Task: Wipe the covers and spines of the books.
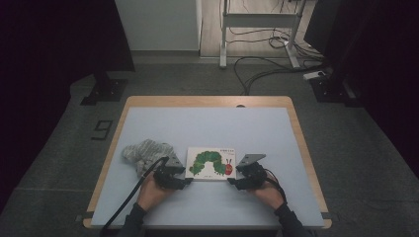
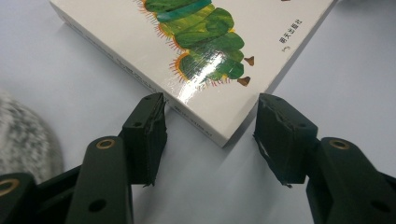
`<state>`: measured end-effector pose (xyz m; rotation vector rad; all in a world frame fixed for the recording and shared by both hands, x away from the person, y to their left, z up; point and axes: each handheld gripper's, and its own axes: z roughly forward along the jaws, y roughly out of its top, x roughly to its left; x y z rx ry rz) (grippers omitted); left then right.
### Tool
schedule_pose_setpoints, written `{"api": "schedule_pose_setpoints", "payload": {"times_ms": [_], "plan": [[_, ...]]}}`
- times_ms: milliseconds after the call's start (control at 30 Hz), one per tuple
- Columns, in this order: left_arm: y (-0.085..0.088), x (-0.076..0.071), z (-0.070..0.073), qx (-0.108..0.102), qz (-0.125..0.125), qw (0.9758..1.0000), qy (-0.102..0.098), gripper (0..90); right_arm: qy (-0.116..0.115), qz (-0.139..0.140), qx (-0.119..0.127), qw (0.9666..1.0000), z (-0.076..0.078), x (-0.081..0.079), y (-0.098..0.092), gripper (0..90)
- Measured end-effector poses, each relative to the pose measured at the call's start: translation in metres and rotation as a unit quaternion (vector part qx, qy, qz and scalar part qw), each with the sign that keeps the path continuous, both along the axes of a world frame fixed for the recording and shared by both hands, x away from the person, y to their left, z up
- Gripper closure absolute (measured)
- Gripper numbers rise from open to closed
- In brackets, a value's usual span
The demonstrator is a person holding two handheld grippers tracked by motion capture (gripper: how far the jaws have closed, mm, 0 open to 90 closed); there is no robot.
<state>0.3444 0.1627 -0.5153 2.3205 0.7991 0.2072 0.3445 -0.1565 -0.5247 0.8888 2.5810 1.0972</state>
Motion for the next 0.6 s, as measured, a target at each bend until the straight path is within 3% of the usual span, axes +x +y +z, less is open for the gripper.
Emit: {"api": "schedule_pose_setpoints", "payload": {"times_ms": [300, 600], "plan": [[-0.001, 0.019, 0.000, -0.001, 0.013, 0.9999, -0.004, 42.9, 0.001, -0.019, 0.001, 0.9998, 0.000, 0.021, 0.002, 38.1], [0.000, 0.027, 0.000, 0.009, 0.024, 0.9997, -0.006, 40.0, -0.001, -0.018, 0.000, 0.9998, 0.000, 0.029, 0.004, 36.8]]}}
